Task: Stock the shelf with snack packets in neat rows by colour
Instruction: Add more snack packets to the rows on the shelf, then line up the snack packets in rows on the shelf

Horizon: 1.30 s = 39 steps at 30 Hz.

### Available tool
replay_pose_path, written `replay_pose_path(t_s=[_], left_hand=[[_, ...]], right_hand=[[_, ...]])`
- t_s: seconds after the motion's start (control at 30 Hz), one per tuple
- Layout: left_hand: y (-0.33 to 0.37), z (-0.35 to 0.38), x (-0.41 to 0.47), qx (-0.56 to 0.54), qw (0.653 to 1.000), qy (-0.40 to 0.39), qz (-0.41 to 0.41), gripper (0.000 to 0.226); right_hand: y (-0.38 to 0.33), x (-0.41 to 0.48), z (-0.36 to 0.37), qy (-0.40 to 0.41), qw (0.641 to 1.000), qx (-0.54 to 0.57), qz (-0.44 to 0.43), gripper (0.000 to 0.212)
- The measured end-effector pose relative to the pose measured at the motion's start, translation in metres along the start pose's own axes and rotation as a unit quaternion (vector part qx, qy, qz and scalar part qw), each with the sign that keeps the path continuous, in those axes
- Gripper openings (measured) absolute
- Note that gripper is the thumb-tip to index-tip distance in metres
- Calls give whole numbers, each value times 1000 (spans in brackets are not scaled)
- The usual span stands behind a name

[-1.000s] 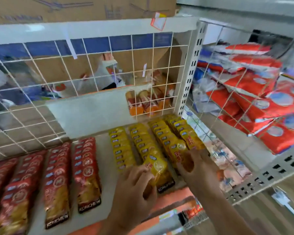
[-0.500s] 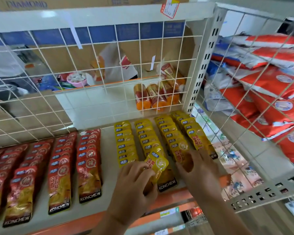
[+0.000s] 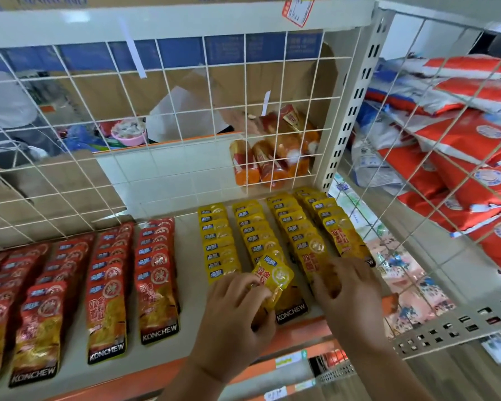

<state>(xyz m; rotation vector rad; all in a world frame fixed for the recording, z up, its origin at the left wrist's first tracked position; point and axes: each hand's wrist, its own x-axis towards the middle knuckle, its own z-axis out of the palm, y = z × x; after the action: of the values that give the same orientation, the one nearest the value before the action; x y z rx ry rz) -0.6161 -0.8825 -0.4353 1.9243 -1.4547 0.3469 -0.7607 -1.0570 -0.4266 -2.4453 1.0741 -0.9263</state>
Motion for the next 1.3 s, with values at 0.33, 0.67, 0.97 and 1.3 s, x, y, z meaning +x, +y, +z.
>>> replay_pose_path(t_s=[0.33, 0.67, 0.97, 1.3], left_hand=[[-2, 0, -1, -23, 999, 24, -12, 25], [0, -4, -9, -92, 993, -20, 65, 53], [0, -7, -14, -91, 992, -76, 50, 48], [6, 0, -3, 7, 999, -15, 43, 33]], right_hand=[[-75, -33, 0, -216, 959, 171, 69, 30], [-86, -22, -10, -233, 948, 168, 136, 79], [-83, -15, -13, -214, 973, 5, 82, 89], [-43, 3, -30, -130, 982, 49, 131, 79]])
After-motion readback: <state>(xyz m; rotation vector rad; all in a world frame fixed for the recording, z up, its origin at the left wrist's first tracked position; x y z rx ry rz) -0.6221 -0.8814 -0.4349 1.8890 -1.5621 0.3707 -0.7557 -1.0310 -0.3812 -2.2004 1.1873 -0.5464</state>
